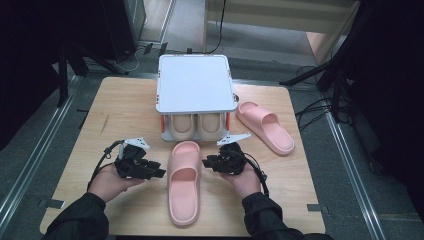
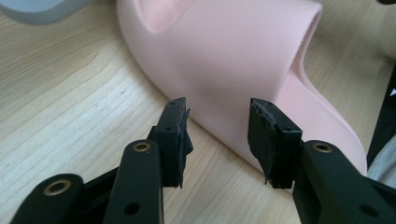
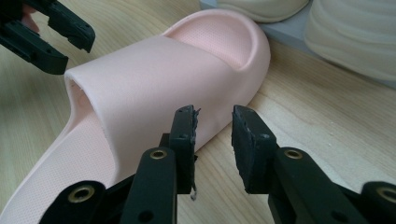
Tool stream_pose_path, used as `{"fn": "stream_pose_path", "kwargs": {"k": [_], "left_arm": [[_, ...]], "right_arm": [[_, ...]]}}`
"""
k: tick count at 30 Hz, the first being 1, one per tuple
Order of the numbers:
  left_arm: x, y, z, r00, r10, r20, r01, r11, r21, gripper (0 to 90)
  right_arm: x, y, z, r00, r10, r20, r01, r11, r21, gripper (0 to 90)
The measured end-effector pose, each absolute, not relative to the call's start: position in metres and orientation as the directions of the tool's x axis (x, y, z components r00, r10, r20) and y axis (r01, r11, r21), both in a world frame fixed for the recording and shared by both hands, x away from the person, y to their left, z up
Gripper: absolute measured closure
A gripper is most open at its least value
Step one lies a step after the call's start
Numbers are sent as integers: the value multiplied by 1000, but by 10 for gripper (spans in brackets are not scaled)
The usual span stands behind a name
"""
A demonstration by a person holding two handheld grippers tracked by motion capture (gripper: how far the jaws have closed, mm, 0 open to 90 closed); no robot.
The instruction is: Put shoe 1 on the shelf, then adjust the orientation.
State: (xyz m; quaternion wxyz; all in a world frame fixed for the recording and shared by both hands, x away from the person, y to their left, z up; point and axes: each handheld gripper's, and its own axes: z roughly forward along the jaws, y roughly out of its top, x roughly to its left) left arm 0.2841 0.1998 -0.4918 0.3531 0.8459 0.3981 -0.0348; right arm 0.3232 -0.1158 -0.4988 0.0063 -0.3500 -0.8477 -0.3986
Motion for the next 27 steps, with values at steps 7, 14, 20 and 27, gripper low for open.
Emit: {"fn": "stream_pose_path", "kwargs": {"k": [7,14,20,27], "left_arm": [[287,210,-491,662,655,-364,715,-408,568,523],[289,220,-492,643,672,-369,728,-386,566,499],[290,226,-492,625,684,-375,741,-369,562,463],[288,232,-492,610,695,-381,749,-349,563,444]], "right_arm": [[327,-127,-489,-751,592,292,596,419,685,711],[331,-147,-477,-745,601,289,592,397,701,711],[341,-172,-468,-719,628,296,607,361,708,709],[350,-194,-462,-710,646,281,597,339,727,696]]}}
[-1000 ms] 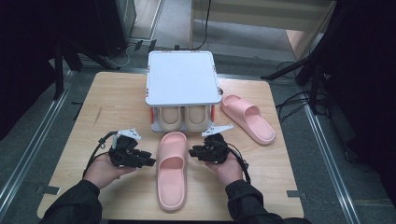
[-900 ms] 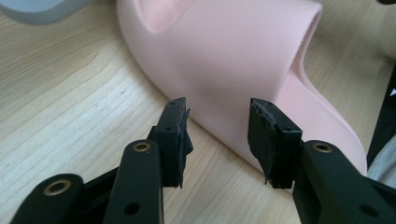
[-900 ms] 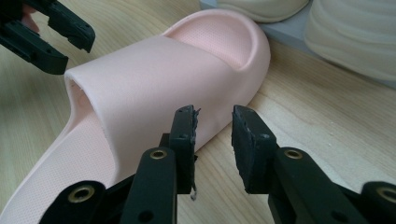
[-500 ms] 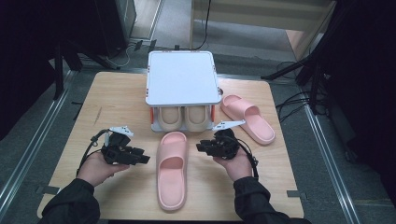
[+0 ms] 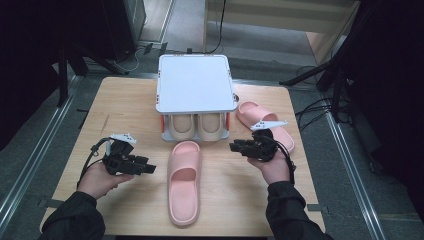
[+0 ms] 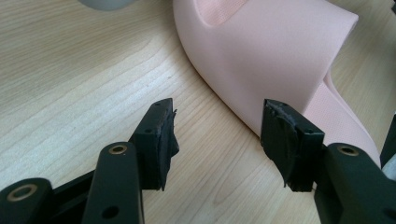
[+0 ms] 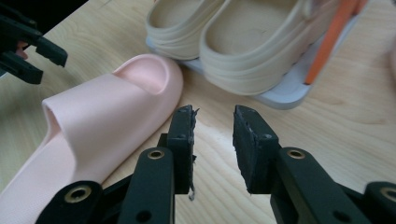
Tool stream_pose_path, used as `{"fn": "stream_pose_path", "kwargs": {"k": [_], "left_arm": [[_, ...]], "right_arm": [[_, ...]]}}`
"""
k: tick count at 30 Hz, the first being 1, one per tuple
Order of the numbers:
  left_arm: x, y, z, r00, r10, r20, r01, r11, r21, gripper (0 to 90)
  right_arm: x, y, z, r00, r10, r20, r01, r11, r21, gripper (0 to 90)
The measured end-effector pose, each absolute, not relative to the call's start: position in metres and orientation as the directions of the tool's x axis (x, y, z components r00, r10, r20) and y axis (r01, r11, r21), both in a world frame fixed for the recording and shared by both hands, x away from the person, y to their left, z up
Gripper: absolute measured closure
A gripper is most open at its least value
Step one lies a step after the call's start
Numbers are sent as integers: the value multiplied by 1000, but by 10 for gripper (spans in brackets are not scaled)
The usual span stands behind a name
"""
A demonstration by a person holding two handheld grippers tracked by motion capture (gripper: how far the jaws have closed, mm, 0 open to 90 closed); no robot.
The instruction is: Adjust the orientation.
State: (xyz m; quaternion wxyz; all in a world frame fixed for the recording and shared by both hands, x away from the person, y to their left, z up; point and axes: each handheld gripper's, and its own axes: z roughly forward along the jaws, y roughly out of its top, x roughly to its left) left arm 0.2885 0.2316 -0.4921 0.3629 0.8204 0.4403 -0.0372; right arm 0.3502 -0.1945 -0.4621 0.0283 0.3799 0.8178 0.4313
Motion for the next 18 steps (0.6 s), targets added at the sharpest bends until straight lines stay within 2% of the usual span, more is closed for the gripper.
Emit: {"fn": "stream_pose_path", "kwargs": {"k": [18], "left_arm": [[272,248,-493,560,739,-373,773,-305,556,438]], "right_arm": [[409,-263,-477,-602,744,291,650,244,720,690]]}}
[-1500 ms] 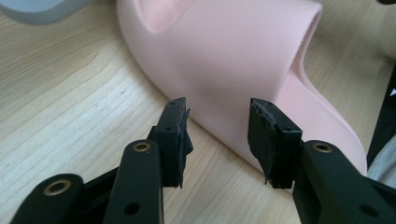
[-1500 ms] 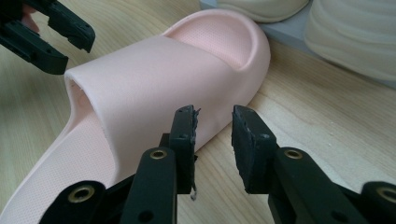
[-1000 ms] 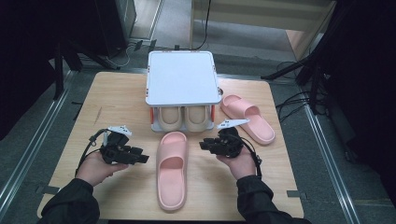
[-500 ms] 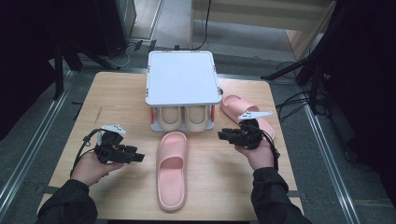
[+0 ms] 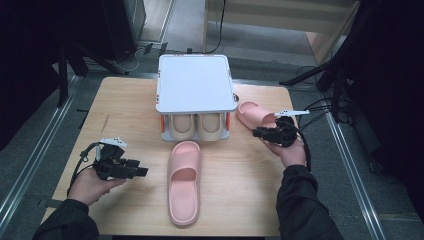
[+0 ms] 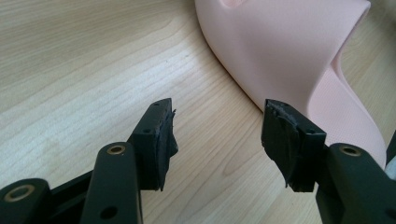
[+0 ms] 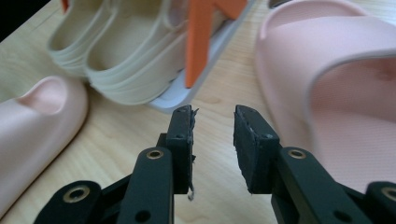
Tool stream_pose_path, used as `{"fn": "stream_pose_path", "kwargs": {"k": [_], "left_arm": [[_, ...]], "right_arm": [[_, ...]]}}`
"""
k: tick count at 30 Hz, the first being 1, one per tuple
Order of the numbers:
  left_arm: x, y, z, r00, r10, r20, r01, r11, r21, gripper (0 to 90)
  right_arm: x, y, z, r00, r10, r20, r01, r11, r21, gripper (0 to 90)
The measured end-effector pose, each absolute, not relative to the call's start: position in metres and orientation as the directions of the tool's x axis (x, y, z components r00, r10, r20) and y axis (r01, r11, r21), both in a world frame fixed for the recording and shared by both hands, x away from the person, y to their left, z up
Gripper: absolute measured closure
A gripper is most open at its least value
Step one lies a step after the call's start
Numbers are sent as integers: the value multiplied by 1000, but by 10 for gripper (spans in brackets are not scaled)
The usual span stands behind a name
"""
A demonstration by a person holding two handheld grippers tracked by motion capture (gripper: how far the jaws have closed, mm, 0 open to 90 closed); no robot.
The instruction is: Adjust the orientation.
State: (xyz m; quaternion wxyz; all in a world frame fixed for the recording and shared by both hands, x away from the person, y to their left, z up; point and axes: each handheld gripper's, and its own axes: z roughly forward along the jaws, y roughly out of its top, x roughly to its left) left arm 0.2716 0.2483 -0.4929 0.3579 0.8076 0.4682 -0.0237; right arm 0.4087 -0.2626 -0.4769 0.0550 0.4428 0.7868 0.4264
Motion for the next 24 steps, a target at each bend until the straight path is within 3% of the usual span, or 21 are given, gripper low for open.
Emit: {"fn": "stream_pose_path", "kwargs": {"k": [11,24], "left_arm": [[266,253,-494,545,752,-372,780,-292,553,435],[266,251,-495,553,749,-364,777,-306,550,434]], "right_arm": [[430,-280,-487,-533,802,269,671,207,712,634],[453,-277,-509,-501,826,259,706,218,674,639]]}}
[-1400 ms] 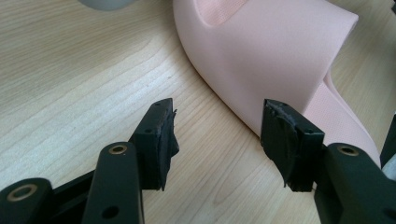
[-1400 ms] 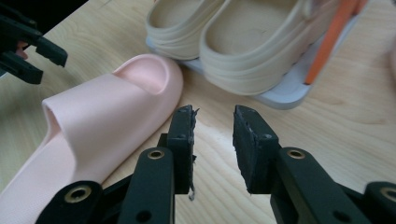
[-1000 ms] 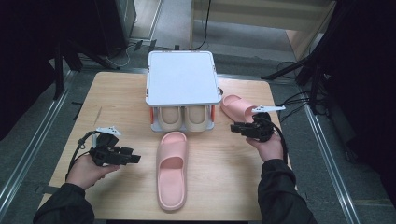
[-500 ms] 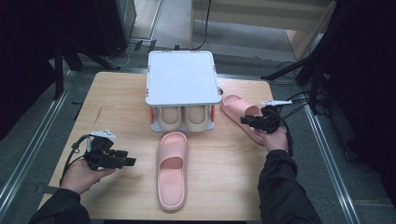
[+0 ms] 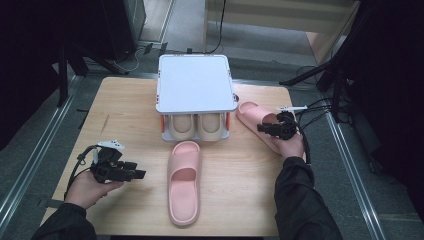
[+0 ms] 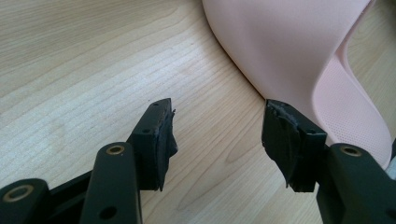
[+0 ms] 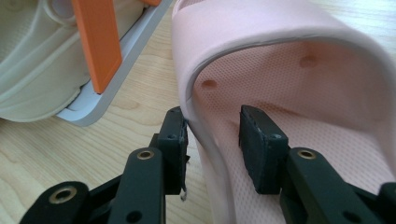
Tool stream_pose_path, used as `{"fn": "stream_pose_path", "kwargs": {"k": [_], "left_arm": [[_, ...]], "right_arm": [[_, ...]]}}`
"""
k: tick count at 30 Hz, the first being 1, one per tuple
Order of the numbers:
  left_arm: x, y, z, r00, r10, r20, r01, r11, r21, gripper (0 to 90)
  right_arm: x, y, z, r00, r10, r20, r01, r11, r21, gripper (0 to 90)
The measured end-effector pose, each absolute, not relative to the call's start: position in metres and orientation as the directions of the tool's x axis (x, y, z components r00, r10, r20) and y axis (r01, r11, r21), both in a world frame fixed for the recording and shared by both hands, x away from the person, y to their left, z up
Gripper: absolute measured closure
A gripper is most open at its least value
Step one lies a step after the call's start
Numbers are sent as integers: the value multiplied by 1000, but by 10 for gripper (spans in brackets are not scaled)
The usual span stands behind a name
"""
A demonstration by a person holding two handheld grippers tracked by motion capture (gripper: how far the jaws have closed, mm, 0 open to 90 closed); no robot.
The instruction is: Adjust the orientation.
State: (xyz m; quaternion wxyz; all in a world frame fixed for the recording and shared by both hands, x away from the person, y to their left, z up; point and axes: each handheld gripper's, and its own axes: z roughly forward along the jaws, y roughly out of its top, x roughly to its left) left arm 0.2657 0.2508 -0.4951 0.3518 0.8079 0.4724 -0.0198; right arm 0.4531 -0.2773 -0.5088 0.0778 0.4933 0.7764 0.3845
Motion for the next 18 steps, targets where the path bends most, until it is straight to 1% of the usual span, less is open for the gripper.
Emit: {"fn": "stream_pose_path", "kwargs": {"k": [3,7,14,15,18], "left_arm": [[266,250,-495,552,749,-366,778,-306,548,434],[266,251,-495,553,749,-365,778,-307,548,434],[266,251,-496,555,746,-368,779,-310,546,431],[266,251,-496,556,746,-367,779,-313,544,431],[267,250,-496,556,745,-369,779,-312,544,428]], "right_arm": [[457,-273,-512,-511,821,253,700,227,677,671],[460,-267,-510,-522,817,247,698,242,674,744],[458,-263,-498,-527,827,197,660,252,707,850],[457,-263,-495,-522,830,195,659,248,710,853],[456,-265,-489,-498,833,241,682,204,702,856]]}}
